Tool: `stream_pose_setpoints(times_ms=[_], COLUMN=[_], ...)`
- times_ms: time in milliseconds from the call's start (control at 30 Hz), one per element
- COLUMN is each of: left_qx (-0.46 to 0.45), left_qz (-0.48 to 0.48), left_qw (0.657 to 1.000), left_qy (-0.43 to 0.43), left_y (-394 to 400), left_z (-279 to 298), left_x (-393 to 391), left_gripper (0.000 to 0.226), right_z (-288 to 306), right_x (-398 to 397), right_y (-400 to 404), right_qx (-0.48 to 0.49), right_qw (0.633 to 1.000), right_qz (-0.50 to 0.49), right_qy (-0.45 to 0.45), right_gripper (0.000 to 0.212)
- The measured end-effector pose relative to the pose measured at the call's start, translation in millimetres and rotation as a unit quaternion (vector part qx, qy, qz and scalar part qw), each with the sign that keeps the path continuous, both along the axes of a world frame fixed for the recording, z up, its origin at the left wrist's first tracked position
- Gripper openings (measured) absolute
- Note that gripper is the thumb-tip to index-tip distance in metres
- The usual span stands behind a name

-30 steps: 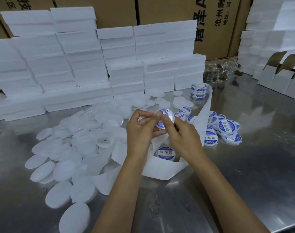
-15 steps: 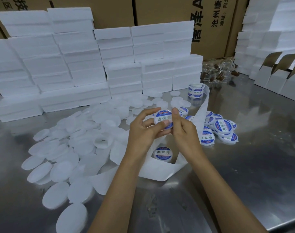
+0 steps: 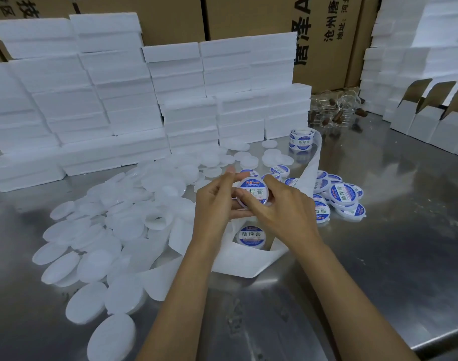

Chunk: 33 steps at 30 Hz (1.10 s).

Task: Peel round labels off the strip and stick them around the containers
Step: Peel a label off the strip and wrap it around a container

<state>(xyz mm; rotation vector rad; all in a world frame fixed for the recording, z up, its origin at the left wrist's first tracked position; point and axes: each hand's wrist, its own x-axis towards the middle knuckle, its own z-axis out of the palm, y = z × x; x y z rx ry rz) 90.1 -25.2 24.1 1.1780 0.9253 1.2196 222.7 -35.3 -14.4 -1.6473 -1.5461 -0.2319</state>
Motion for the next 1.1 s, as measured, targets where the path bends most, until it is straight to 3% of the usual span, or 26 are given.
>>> stream_pose_setpoints(times_ms=[100, 300, 467, 567, 700, 900, 1100], left_qx=[-0.003, 0.032, 0.053, 0.063, 0.075, 0.063, 0.061], left_qz=[-0.010, -0.083, 0.027, 0.102, 0.130, 0.010, -0.105], left_qw=[1.000, 0.995, 0.997, 0.990, 0.986, 0.996, 0.988], left_qy=[0.007, 0.037, 0.048, 0.071, 0.070, 0.066, 0.095], left_y=[0, 2, 4, 7, 7, 5, 6], left_z=[-2, -10, -15, -19, -19, -14, -12], left_x=[0, 3, 6, 6, 7, 7, 5], left_gripper=[0.025, 0.030, 0.011, 0.020, 0.028, 0.017, 0.048], right_z=[0, -6, -4, -7, -4, 0, -1], right_x=[2, -1, 0, -7, -5, 3, 6], right_y=[1, 3, 2, -3, -5, -7, -7], right_qx=[0.012, -0.005, -0.088, -0.122, -0.162, -0.157, -0.131], right_qw=[0.999, 0.993, 0.959, 0.940, 0.914, 0.899, 0.900], right_qz=[-0.028, -0.009, 0.137, 0.202, 0.227, 0.181, 0.122], right_qy=[-0.017, 0.114, 0.231, 0.245, 0.295, 0.366, 0.397], right_gripper=[0.061, 0.057, 0.054, 0.053, 0.060, 0.056, 0.057])
